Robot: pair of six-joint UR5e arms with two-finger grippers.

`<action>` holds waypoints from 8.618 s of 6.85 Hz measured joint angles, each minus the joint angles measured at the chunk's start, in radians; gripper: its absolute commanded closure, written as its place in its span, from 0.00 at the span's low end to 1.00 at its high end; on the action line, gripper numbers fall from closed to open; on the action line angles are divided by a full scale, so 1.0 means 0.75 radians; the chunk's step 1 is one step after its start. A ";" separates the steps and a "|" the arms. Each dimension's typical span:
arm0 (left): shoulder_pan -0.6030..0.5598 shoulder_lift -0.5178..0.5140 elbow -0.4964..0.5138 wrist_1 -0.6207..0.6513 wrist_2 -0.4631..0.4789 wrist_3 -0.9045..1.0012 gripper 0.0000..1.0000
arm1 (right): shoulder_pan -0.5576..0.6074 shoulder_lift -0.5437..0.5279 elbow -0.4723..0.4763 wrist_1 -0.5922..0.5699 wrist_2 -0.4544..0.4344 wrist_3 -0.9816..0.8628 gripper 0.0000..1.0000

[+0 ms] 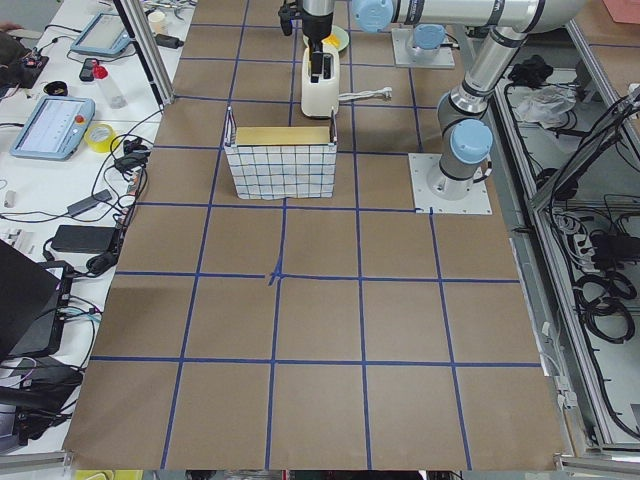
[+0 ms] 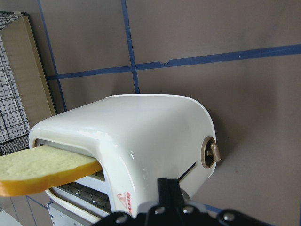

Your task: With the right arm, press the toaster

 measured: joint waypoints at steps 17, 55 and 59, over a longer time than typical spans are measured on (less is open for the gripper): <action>0.000 0.000 0.000 0.000 0.000 0.000 0.00 | -0.004 0.030 0.125 -0.047 0.086 0.052 1.00; 0.000 0.000 0.000 0.000 0.000 0.000 0.00 | 0.337 -0.023 -0.663 0.236 -0.772 0.519 1.00; 0.000 0.000 0.000 0.000 0.000 0.000 0.00 | 0.337 -0.041 -0.662 0.238 -0.816 0.449 0.01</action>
